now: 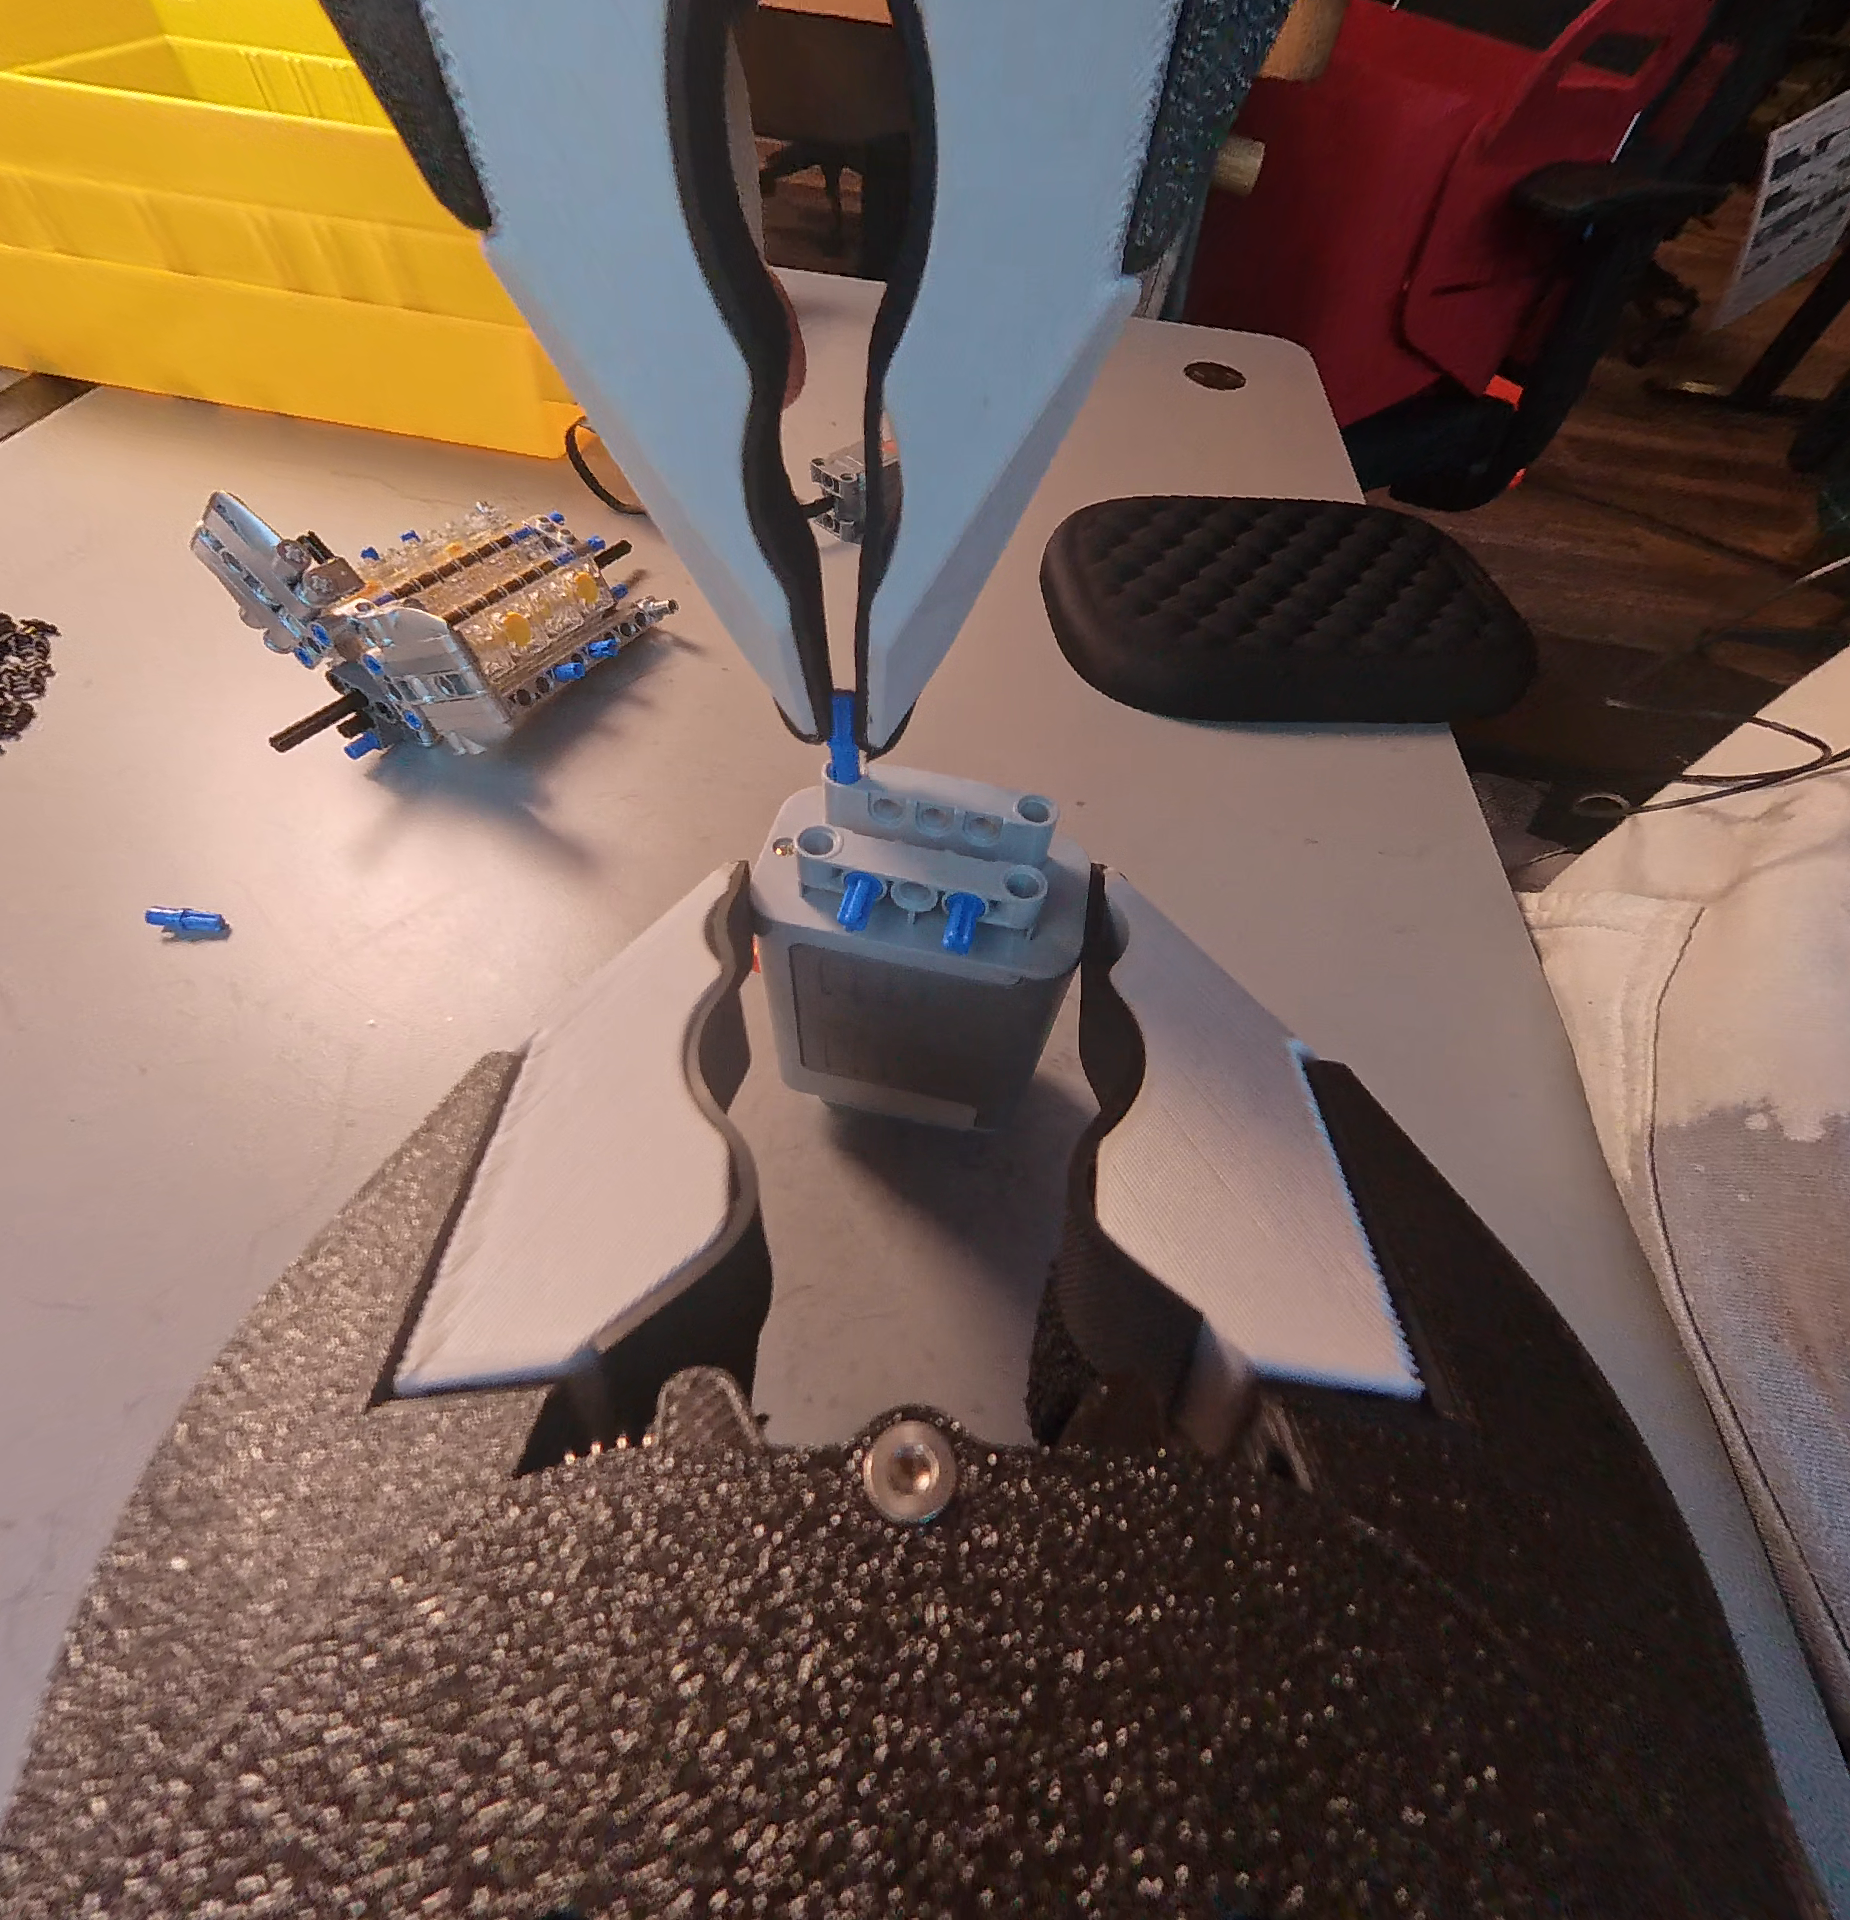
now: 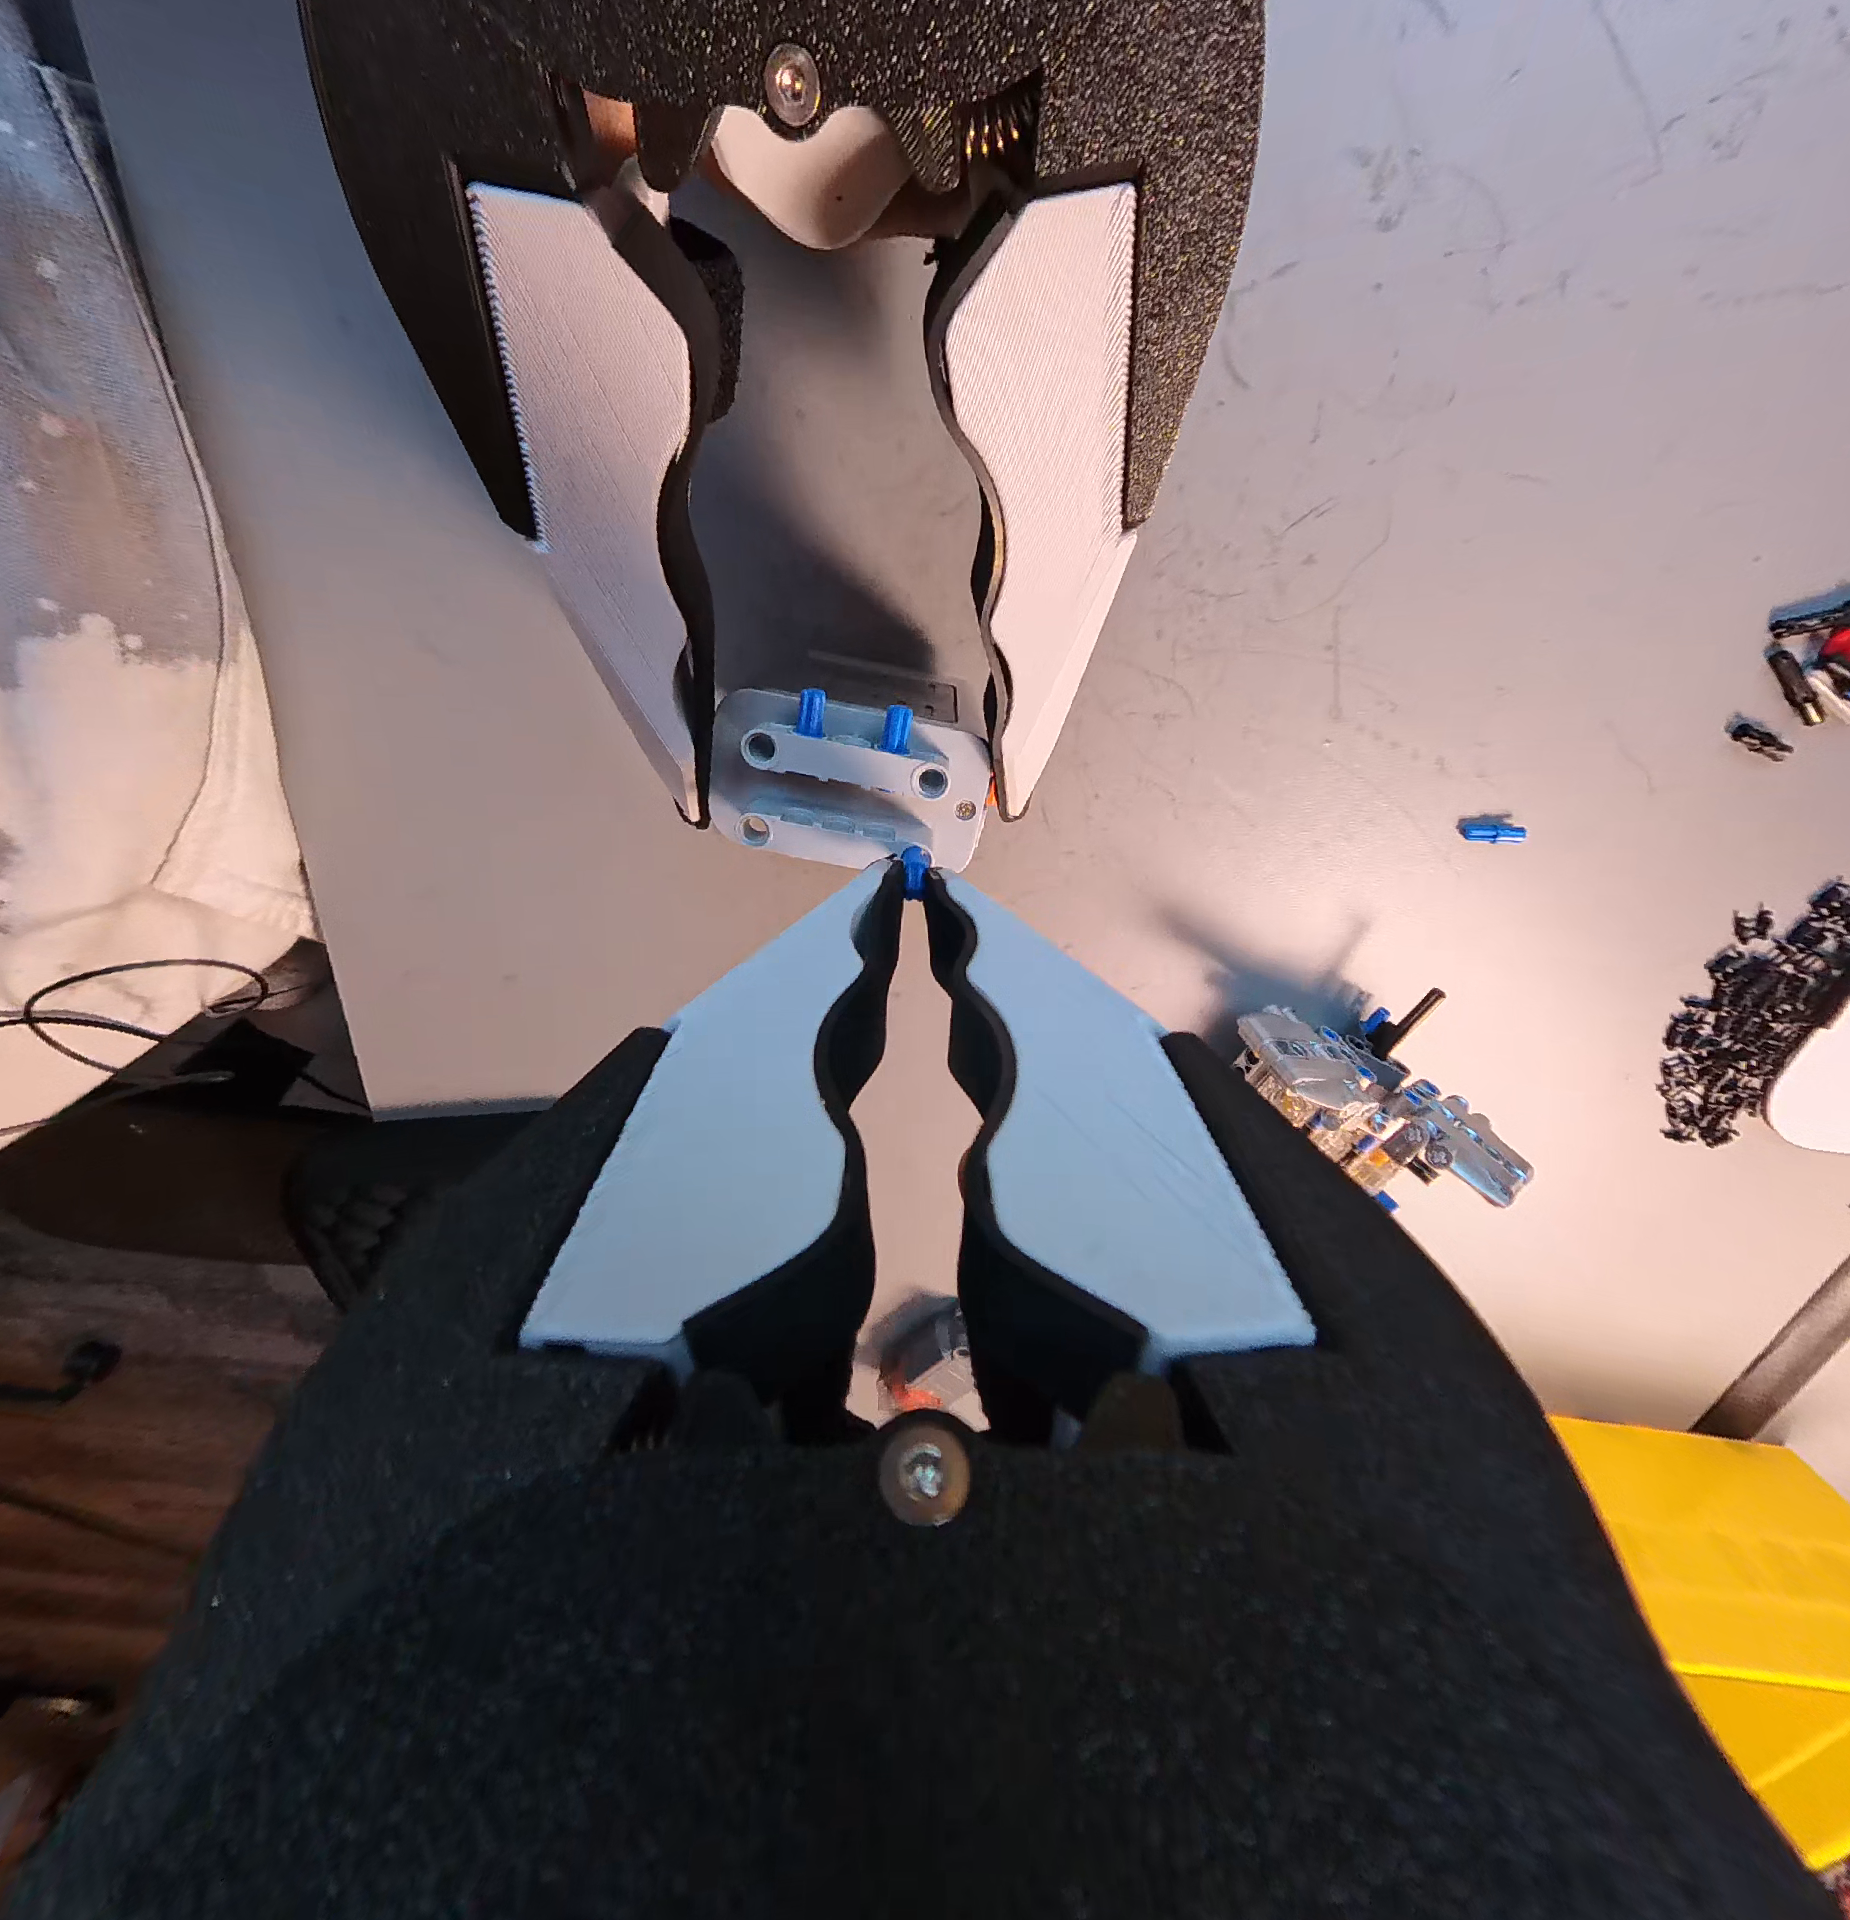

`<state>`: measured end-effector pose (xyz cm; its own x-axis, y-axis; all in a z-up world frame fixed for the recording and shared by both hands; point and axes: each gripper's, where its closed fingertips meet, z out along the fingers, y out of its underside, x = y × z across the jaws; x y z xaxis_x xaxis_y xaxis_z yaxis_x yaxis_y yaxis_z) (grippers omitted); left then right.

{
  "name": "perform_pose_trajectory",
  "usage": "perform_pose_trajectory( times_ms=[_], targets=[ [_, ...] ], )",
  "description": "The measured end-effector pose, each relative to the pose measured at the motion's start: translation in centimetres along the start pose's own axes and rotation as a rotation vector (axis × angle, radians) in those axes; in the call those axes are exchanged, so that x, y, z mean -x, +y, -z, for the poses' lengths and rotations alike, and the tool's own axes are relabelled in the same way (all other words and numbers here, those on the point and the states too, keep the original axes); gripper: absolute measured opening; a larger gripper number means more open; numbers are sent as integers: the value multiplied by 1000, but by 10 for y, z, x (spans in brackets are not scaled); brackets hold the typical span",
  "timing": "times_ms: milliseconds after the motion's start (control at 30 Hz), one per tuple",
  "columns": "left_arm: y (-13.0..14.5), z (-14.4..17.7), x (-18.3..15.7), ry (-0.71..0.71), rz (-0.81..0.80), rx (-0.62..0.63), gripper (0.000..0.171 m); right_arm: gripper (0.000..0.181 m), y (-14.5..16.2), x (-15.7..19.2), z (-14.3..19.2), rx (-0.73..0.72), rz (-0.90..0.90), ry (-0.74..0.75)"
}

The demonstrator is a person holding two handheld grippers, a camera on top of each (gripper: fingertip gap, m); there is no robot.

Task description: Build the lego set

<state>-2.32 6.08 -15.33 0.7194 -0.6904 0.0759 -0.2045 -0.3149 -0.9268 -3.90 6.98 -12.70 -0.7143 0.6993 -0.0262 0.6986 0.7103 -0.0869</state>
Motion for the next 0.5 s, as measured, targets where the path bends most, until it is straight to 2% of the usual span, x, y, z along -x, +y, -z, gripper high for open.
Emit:
perform_pose_trajectory(
  times_ms=[233, 500],
  targets=[
    [0, 0, 0, -1, 2, 0, 61, 2, 0, 0, 0, -6, -9, 9],
    [0, -1, -1, 10, 9, -5, 61, 2, 1, 1, 0, 86, 101, 30]
  ],
)
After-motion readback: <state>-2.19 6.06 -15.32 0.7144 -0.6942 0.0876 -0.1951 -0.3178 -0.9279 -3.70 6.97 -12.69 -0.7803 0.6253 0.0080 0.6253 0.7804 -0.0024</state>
